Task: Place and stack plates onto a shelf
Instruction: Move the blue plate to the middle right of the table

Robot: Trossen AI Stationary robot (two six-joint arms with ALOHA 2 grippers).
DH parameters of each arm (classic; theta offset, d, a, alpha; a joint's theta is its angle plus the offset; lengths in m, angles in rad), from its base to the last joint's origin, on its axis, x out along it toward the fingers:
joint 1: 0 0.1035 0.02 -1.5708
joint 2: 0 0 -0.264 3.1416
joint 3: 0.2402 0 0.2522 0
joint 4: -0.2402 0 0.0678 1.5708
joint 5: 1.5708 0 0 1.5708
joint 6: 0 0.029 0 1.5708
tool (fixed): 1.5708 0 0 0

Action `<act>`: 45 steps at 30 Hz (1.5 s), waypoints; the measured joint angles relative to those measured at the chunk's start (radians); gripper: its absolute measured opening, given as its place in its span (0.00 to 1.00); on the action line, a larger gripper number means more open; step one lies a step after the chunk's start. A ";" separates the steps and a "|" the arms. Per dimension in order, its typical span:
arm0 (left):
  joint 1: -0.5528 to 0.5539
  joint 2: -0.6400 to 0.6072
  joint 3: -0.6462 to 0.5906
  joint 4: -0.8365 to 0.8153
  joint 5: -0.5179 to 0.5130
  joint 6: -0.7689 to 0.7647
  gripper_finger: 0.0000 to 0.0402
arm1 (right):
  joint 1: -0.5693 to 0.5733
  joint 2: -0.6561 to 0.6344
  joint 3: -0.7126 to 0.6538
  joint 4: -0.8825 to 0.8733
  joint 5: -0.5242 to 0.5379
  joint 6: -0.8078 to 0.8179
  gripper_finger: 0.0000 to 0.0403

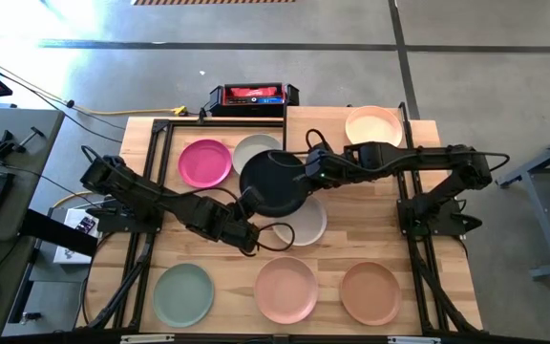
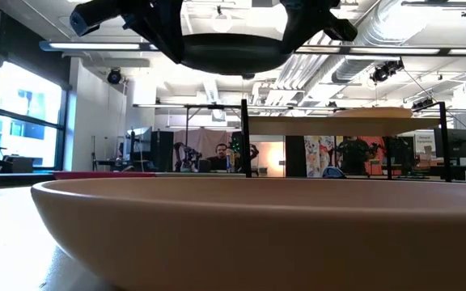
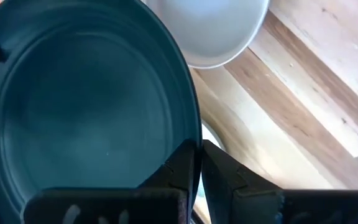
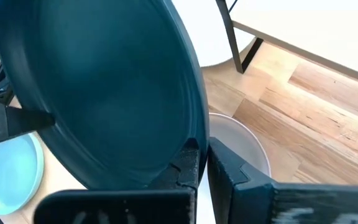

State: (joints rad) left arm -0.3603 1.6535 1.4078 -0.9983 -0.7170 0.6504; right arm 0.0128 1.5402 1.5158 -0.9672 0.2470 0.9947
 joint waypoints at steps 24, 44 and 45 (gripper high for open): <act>0.054 0.000 0.001 0.015 0.159 -0.356 0.05 | -0.007 0.000 0.000 -0.015 0.007 0.003 0.00; 0.087 0.000 0.001 0.033 0.284 -0.522 0.28 | -0.013 0.000 0.000 -0.048 0.000 0.003 0.00; 0.085 0.000 0.001 0.032 0.285 -0.521 0.29 | -0.013 0.000 0.000 -0.049 0.000 0.003 0.00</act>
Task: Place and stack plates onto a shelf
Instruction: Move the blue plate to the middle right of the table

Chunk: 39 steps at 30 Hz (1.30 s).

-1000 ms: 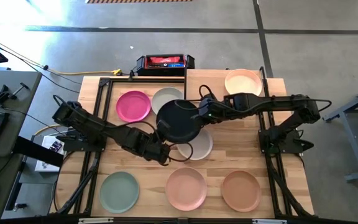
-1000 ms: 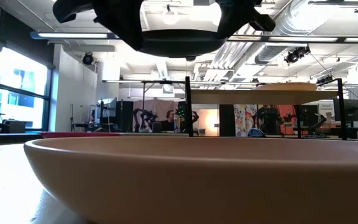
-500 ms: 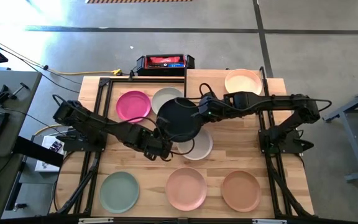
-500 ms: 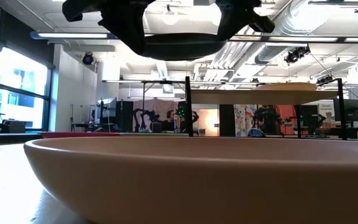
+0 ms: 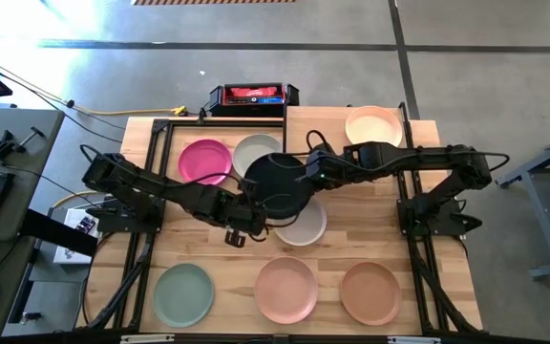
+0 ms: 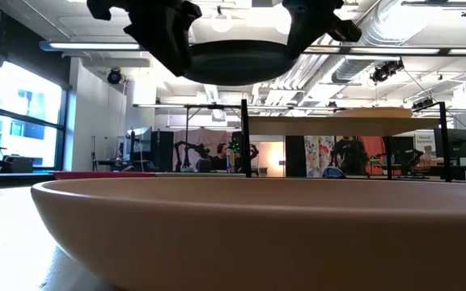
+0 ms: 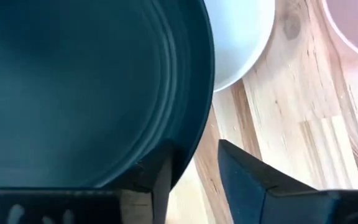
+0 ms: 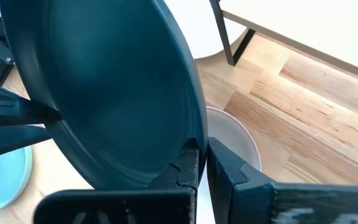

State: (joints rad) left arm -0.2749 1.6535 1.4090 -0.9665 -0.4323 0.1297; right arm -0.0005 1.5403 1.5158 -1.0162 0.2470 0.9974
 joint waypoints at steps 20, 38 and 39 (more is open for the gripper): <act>-0.013 -0.002 0.162 -0.057 0.002 -0.029 0.33 | -0.008 -0.095 0.003 -0.379 -0.046 0.023 0.00; -0.013 -0.002 0.163 -0.111 -0.009 -0.074 0.33 | 0.124 -0.470 -0.287 -0.491 -0.029 0.280 0.00; -0.013 -0.002 0.163 -0.111 -0.009 -0.074 0.33 | 0.127 -0.501 -0.325 -0.466 -0.041 0.303 0.00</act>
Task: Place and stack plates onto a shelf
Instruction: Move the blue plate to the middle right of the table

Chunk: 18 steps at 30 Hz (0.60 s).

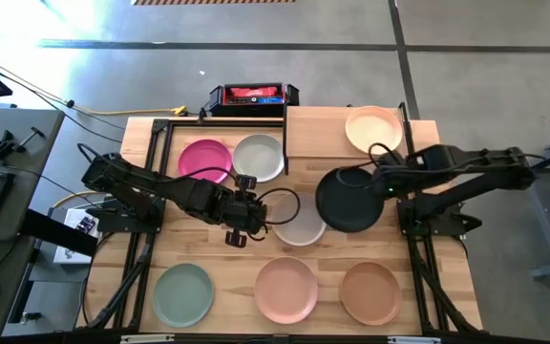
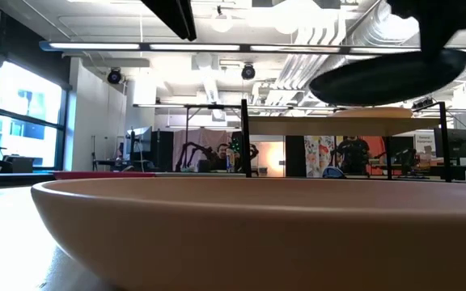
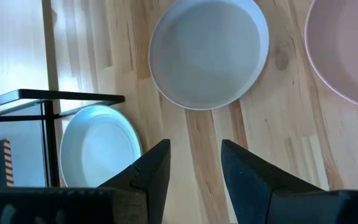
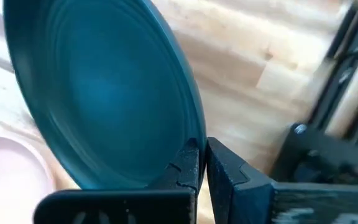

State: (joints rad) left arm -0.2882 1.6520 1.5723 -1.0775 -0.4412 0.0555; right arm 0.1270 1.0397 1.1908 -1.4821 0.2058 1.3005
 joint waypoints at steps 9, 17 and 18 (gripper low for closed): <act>0.001 0.000 0.000 0.001 0.000 0.000 0.33 | 0.000 -0.208 -0.292 0.130 -0.108 0.199 0.00; 0.001 0.001 0.000 0.002 0.000 0.000 0.33 | 0.000 -0.230 -0.405 0.138 -0.204 0.247 0.00; 0.001 0.001 0.000 0.002 0.000 0.000 0.33 | 0.000 -0.230 -0.416 0.143 -0.207 0.248 0.00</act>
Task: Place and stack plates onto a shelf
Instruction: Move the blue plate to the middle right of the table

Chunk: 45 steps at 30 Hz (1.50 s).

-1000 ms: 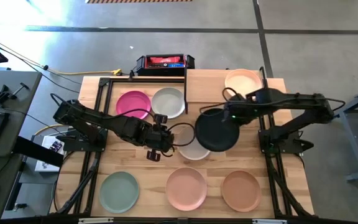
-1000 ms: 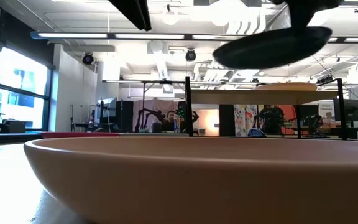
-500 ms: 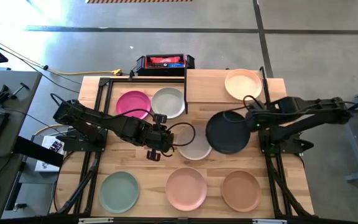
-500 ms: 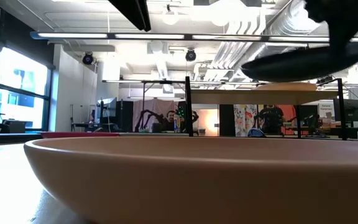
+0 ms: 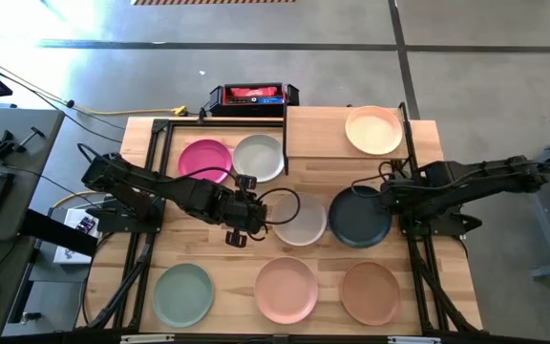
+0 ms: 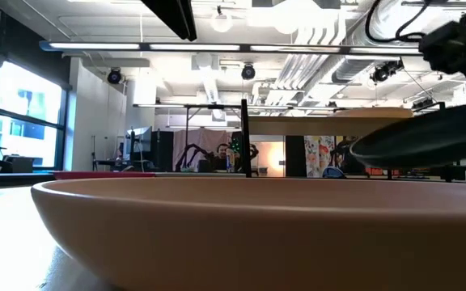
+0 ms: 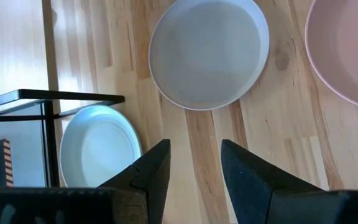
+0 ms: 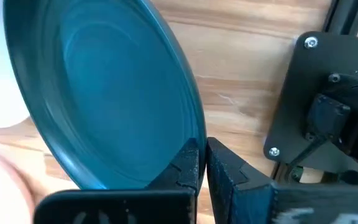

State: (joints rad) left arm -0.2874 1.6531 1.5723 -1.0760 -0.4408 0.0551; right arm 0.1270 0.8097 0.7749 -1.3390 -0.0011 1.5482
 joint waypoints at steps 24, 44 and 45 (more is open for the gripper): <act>0.000 0.000 0.000 0.008 0.001 0.000 0.33 | -0.003 0.123 -0.038 0.021 -0.047 0.073 0.00; 0.000 0.000 0.000 0.008 0.000 0.001 0.33 | -0.003 0.283 -0.037 0.021 -0.052 0.074 0.00; 0.000 0.000 0.000 0.008 0.001 0.001 0.33 | -0.003 0.288 -0.037 0.021 -0.052 0.074 0.01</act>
State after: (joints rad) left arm -0.2874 1.6531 1.5726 -1.0676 -0.4400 0.0557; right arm 0.1242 1.0972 0.7376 -1.3182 -0.0532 1.6226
